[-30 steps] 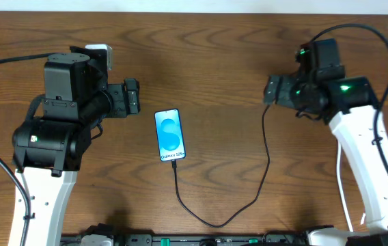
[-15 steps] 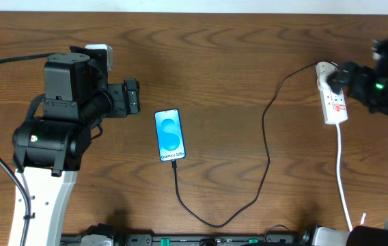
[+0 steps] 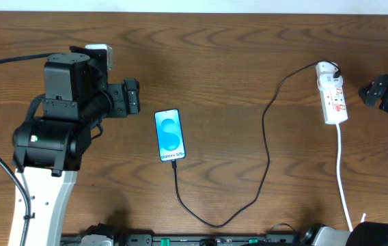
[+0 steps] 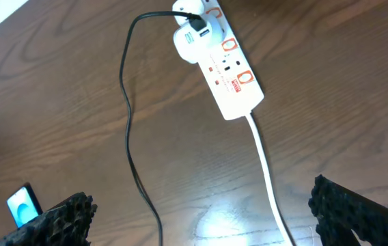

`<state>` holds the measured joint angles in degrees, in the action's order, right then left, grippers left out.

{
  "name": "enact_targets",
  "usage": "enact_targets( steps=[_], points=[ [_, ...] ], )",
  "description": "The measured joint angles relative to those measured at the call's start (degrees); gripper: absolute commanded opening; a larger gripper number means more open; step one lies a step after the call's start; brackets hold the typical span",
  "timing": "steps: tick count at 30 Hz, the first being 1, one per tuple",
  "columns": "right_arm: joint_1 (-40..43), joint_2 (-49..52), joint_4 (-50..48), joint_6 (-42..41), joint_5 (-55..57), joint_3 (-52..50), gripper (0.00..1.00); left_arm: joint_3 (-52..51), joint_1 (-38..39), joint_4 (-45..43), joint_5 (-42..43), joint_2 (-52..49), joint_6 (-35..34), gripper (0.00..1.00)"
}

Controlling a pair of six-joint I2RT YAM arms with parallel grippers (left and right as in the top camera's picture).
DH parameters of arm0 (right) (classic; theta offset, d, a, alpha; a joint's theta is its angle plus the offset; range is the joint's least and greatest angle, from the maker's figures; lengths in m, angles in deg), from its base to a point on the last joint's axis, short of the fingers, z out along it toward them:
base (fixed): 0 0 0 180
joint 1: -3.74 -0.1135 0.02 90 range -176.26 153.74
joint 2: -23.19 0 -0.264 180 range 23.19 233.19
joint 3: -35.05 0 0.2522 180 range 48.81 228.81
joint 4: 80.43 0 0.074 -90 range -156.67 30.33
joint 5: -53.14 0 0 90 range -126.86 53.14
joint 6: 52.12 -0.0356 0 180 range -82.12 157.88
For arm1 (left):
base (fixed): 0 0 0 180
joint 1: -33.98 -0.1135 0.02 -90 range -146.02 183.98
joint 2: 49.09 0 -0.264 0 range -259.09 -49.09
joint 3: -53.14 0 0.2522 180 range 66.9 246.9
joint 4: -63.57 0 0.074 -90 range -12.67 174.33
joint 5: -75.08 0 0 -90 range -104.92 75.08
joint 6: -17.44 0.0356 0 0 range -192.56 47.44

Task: Plug charger to phone and switch on socket
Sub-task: 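Move the right gripper over the white power strip's switches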

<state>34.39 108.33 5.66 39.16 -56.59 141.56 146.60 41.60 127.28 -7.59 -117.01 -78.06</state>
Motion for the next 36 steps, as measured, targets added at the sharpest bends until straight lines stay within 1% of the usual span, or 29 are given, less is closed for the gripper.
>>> enact_targets(
  steps=[12, 23, 36],
  points=[
    [0.0, 0.0, 2.1, 2.3, 0.7, 0.0, 0.99, 0.0, 0.0, 0.0, 0.0, 0.0, 0.0, 0.91],
    [0.0, 0.6, 1.4, 4.7, 1.5, 0.0, 0.99, 0.0, 0.0, 0.0, 0.0, 0.0, 0.0, 0.91],
    [0.0, 12.7, -3.3, 5.9, -0.1, 0.0, 0.99, 0.0, 0.0, 0.0, 0.0, 0.0, 0.0, 0.91]
  ],
)
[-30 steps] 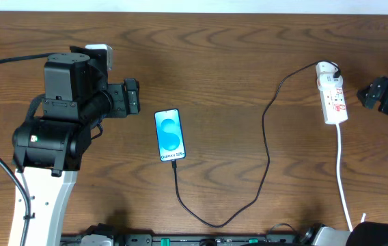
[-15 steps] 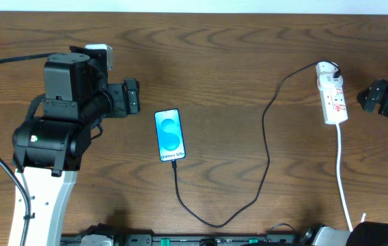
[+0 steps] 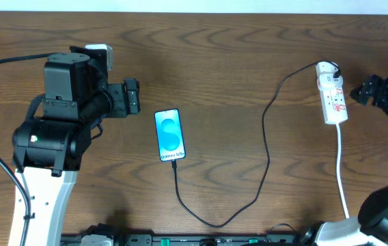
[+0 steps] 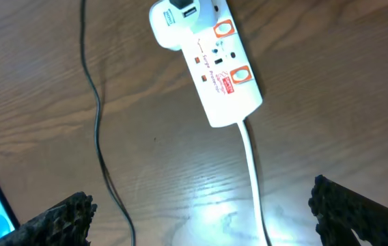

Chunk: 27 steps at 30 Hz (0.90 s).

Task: Plug charger to phone and switch on socket
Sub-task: 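Move the right gripper over the white power strip's switches, then lower the right gripper onto the switch beside the plugged adapter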

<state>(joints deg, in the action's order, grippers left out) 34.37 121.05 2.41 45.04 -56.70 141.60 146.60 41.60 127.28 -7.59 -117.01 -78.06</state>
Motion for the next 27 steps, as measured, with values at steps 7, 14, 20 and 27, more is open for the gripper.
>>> enact_targets(
  steps=[7, 14, 20, 27],
  points=[
    [0.0, 3.6, -2.6, 1.0, -0.5, 0.0, 0.99, 0.0, 0.0, 0.0, 0.0, 0.0, 0.0, 0.91],
    [0.0, 5.9, -6.2, 2.6, -1.1, 0.0, 0.99, 0.0, 0.0, 0.0, 0.0, 0.0, 0.0, 0.91],
    [0.0, 8.9, -8.9, 5.4, -3.8, 0.0, 0.99, 0.0, 0.0, 0.0, 0.0, 0.0, 0.0, 0.91],
    [-0.3, 9.4, -12.0, 7.1, -6.0, 0.0, 0.99, 0.0, 0.0, 0.0, 0.0, 0.0, 0.0, 0.91]
  ],
)
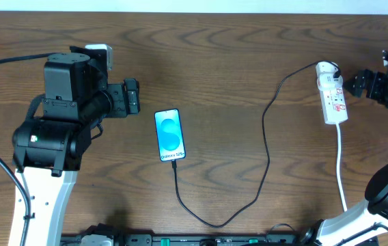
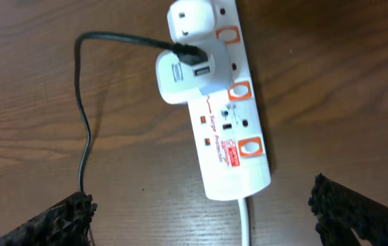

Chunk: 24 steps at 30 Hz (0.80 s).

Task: Plug charger to phone and switch on socket
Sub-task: 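Lower the right gripper onto the switch beside the plugged adapter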

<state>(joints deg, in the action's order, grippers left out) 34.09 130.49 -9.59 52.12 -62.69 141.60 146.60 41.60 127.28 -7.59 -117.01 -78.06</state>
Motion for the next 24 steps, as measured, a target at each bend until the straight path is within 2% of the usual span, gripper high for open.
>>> enact_targets(
  steps=[24],
  points=[
    [-1.3, 7.0, -5.7, 0.7, -0.8, 0.0, 0.99, 0.0, 0.0, 0.0, 0.0, 0.0, 0.0, 0.91]
  ],
)
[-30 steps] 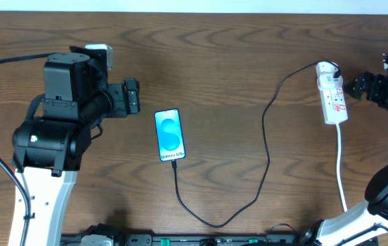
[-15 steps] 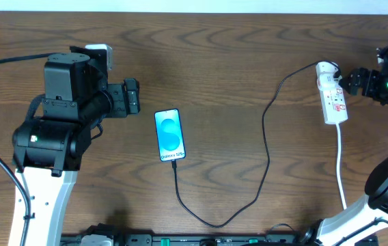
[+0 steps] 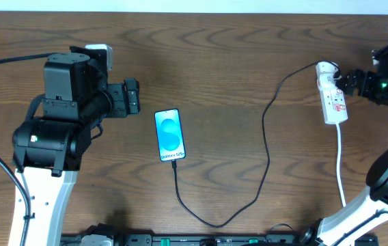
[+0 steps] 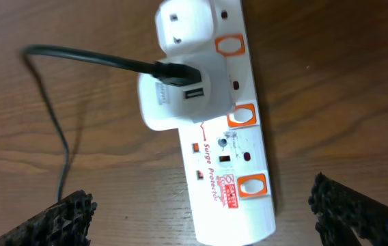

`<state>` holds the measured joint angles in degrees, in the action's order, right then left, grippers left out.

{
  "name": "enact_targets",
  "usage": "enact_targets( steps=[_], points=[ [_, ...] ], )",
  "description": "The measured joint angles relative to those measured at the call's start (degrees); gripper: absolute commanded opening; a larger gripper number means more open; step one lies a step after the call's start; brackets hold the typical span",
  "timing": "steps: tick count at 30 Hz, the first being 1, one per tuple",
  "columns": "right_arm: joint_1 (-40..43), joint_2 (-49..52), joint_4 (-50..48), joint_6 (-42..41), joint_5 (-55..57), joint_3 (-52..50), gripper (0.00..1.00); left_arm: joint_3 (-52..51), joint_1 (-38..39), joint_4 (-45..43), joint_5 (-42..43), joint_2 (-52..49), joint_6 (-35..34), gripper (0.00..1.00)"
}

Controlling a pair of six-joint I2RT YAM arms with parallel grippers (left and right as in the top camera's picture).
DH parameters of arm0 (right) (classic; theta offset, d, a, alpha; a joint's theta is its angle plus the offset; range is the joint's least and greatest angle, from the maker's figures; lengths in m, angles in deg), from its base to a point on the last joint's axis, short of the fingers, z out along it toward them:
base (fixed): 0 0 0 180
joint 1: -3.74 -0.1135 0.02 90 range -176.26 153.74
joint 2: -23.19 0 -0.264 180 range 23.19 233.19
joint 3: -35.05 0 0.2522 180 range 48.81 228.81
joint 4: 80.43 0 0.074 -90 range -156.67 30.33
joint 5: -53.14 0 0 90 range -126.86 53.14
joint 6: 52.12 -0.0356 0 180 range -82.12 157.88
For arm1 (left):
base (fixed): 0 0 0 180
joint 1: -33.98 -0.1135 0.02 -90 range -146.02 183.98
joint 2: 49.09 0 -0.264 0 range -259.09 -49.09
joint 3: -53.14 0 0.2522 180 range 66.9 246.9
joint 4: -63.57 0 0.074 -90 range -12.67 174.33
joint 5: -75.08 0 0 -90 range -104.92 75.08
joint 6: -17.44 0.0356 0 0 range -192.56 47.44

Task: Plug charger to phone and switch on socket

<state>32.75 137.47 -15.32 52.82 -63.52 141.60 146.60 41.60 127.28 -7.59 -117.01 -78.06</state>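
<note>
The phone [image 3: 170,134] lies face up with its blue screen lit, and the black cable [image 3: 266,147] is plugged into its near end. The cable runs to the white charger [image 4: 173,102] seated in the white power strip [image 4: 231,157]. That strip [image 3: 333,96] has three orange switches, the middle one [image 4: 243,115] beside the charger. My right gripper [image 4: 204,219] is open, just above the strip's near end, with its fingers [image 4: 50,222] wide on either side. In the overhead view it [image 3: 354,82] sits at the strip's right side. My left gripper [image 3: 131,97] rests left of the phone, its fingers together.
A second white plug [image 4: 184,20] occupies the strip's far socket. The strip's white lead [image 3: 342,171] runs toward the table's front edge. The left arm's body [image 3: 64,109] stands over the table's left part.
My right gripper has moved closer to the power strip and lower. The charger and switches fill more of the wrist view. Phone, cable and left arm have not moved.
My right gripper was open at the table's right edge, well off the strip. Then it was nearer, with the strip's near end under it. Then it stood beside the strip, and now close over the charger and switches. The cable stayed in the phone throughout.
</note>
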Motion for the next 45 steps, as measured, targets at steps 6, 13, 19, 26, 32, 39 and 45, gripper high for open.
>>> enact_targets(
  steps=[6, 13, 19, 26, 32, 39, 45],
  points=[
    [-0.3, 2.9, -0.7, 0.8, -1.1, 0.0, 0.99, 0.0, 0.0, 0.0, 0.0, 0.0, 0.0, 0.91],
    [-0.3, 3.9, -2.0, 0.8, -2.7, 0.0, 0.99, 0.0, 0.0, 0.0, 0.0, 0.0, 0.0, 0.91],
    [-0.7, 3.9, -3.6, 1.2, -3.5, 0.0, 0.99, 0.0, 0.0, 0.0, 0.0, 0.0, 0.0, 0.91],
    [-2.7, 3.9, -4.5, 1.3, -3.8, 0.0, 0.99, 0.0, 0.0, 0.0, 0.0, 0.0, 0.0, 0.91],
    [-3.9, 3.9, -4.7, 1.4, -3.8, 0.0, 0.99, 0.0, 0.0, 0.0, 0.0, 0.0, 0.0, 0.91],
    [-4.1, 3.9, -4.7, 1.4, -3.8, 0.0, 0.99, 0.0, 0.0, 0.0, 0.0, 0.0, 0.0, 0.91],
    [-4.1, 3.9, -5.0, 1.4, -3.8, 0.0, 0.99, 0.0, 0.0, 0.0, 0.0, 0.0, 0.0, 0.91]
  ],
)
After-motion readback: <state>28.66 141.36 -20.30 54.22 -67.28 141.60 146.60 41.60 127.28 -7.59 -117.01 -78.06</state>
